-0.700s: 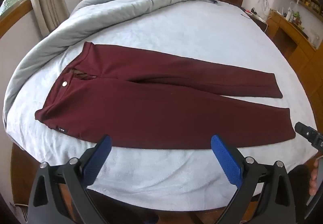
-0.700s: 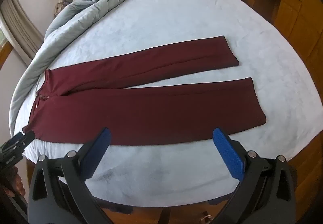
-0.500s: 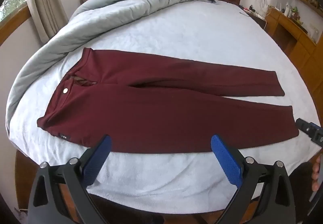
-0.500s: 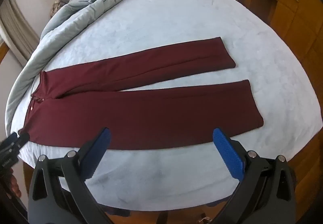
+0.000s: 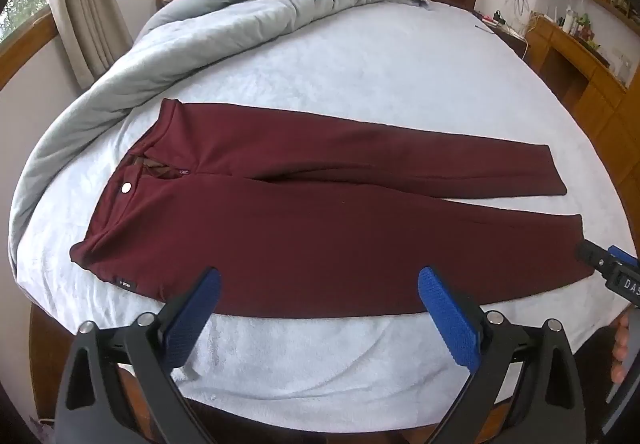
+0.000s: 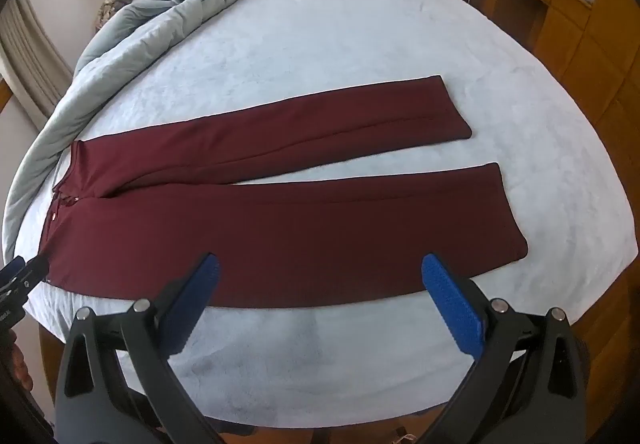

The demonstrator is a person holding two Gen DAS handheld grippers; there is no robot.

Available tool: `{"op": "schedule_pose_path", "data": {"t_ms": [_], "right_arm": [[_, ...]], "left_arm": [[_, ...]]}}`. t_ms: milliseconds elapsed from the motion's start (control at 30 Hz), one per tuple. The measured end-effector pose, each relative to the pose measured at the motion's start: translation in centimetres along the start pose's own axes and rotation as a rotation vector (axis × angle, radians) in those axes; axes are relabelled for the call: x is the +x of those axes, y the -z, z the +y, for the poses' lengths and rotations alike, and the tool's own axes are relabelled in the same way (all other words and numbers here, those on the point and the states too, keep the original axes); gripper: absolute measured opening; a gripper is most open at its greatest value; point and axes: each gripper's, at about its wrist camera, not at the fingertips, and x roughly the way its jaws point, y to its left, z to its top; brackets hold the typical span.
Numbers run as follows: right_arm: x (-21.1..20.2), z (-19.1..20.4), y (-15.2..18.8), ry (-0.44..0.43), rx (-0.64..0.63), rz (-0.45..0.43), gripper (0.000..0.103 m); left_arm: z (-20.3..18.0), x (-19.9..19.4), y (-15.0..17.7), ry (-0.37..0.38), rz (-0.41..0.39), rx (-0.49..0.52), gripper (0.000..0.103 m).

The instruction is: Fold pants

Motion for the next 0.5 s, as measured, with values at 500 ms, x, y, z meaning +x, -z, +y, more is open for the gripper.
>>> {"op": "schedule_pose_path", "data": {"t_ms": [500], "right_arm": [[0.48,-0.29,0.17,-0.003,0.017,0.005,0.100]], "left_arm": [[-0.21,0.69,0.05,-0.008,0.009,0.027,0.099]]}}
